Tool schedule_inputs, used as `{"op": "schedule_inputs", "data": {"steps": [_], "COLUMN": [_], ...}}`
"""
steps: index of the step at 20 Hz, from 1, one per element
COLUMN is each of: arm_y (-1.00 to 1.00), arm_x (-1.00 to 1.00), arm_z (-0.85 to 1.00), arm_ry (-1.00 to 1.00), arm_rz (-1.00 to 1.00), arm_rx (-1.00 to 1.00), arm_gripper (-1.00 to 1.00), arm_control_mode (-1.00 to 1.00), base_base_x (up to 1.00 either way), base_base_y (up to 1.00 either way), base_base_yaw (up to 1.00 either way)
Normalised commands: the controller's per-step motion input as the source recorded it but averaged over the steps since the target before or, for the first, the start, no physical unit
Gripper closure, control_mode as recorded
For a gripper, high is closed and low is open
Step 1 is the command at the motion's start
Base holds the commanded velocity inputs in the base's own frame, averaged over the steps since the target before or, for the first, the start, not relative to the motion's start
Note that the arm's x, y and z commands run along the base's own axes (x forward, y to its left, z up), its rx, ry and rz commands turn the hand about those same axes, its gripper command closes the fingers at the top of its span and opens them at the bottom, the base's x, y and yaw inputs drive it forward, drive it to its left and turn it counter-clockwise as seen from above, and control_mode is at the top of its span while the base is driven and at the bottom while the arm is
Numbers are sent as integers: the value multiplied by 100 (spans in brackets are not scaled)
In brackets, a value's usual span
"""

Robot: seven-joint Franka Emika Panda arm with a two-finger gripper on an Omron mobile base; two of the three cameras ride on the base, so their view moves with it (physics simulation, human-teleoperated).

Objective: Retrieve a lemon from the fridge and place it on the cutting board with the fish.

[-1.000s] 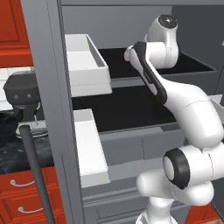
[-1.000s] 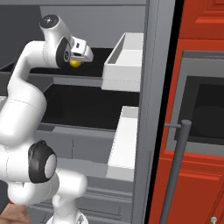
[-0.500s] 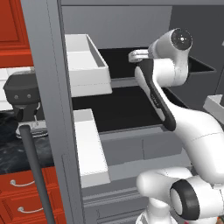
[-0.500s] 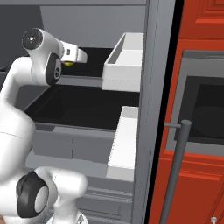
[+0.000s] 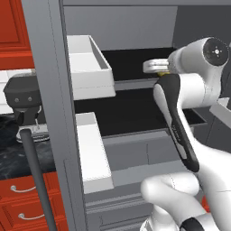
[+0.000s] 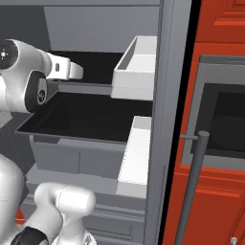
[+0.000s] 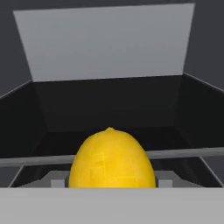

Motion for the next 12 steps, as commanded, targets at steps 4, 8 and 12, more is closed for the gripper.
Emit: {"op": "schedule_inputs", "data": {"steps": [4, 8, 12], "arm_y": [0, 0, 0], "arm_x": [-100, -100, -100], "arm_z": [0, 0, -2], "arm_ry": [0, 0, 0], "arm_rz": [0, 0, 0], "arm_rx": [0, 0, 0], "arm_gripper": [100, 100, 100], "arm_control_mode": [-100, -100, -100], "base_base_x": [0, 0, 0], "base_base_y": [0, 0, 0], "base_base_yaw": [0, 0, 0]}}
